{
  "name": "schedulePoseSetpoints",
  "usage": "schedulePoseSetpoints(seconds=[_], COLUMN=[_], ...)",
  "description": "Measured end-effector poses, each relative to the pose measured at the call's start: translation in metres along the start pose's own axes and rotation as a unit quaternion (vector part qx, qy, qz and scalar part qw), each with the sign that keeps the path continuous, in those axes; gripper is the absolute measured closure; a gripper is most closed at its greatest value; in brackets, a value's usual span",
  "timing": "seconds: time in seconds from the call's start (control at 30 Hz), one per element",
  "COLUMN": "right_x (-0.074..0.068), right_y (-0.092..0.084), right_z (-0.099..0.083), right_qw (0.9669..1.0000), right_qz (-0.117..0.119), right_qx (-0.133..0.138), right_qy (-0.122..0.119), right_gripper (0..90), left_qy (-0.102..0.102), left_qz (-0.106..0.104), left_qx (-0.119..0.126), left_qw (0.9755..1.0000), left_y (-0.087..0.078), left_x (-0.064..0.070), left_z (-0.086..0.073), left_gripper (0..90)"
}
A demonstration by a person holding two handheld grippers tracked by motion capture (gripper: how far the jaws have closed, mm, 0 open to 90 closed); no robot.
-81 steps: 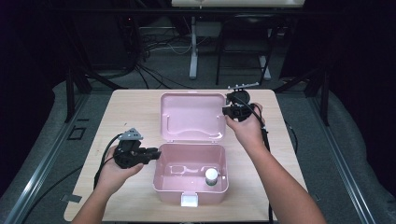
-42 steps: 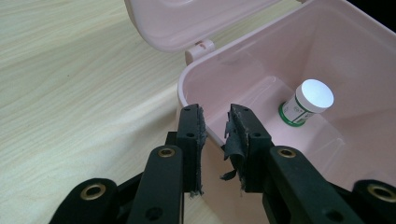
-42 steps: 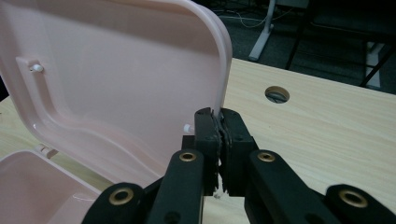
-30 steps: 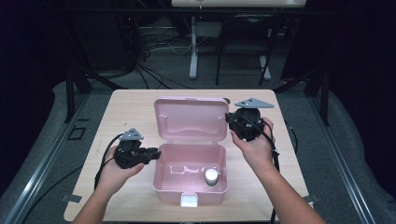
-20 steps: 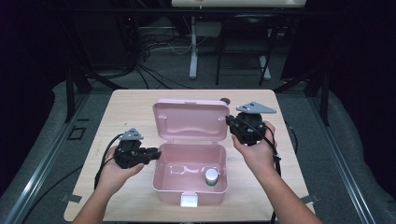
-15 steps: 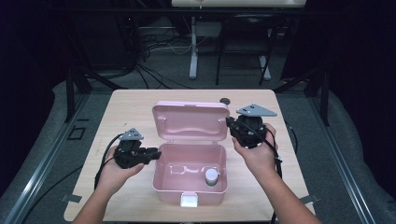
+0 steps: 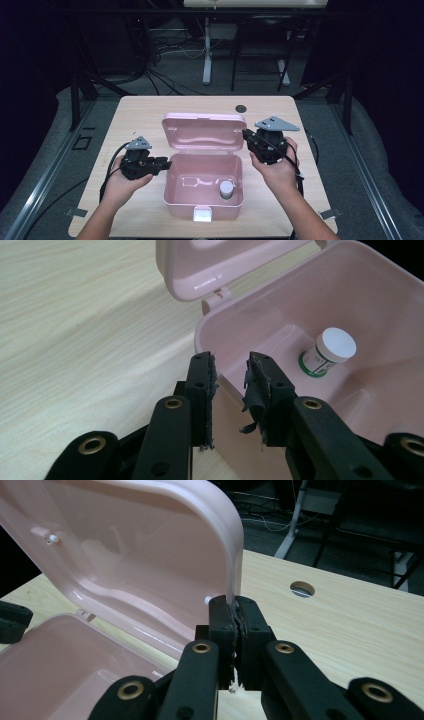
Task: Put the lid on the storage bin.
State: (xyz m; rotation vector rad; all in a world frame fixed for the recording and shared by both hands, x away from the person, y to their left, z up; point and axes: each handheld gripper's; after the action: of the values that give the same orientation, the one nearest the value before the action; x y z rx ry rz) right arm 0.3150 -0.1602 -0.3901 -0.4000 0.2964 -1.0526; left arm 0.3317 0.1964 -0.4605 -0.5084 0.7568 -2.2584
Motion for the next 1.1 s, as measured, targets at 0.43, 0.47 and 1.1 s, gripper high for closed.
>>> schedulePoseSetpoints(seconds=[0.43, 0.47, 1.1], right_x=[-0.009, -0.01, -0.011], right_y=[-0.008, -0.009, -0.018], right_z=[-0.011, -0.013, -0.028], right_qw=[0.9996, 0.9996, 0.9991], right_qz=[-0.008, -0.009, 0.012], right_qx=[0.023, 0.022, 0.04], right_qy=[-0.014, -0.015, 0.007], right_gripper=[87.1, 87.1, 85.2], left_qy=[0.003, 0.004, 0.023], left_qz=[0.011, 0.012, 0.025], left_qx=[0.033, 0.037, 0.088], left_qw=[0.9994, 0.9992, 0.9955], left_y=[-0.018, -0.02, -0.046], left_x=[0.0, 0.001, 0.018], left_z=[0.005, 0.006, 0.015], left_gripper=[70.4, 70.3, 69.1])
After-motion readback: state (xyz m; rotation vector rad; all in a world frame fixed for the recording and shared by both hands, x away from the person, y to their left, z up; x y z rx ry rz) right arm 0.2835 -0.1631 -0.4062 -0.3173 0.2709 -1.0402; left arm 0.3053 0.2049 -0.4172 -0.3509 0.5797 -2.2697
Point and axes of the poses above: each handheld gripper's, and its own axes: y roughly forward along the jaws, z roughly out of its top, x roughly to its right, and after that the axes turned 3 degrees about z, right-handed
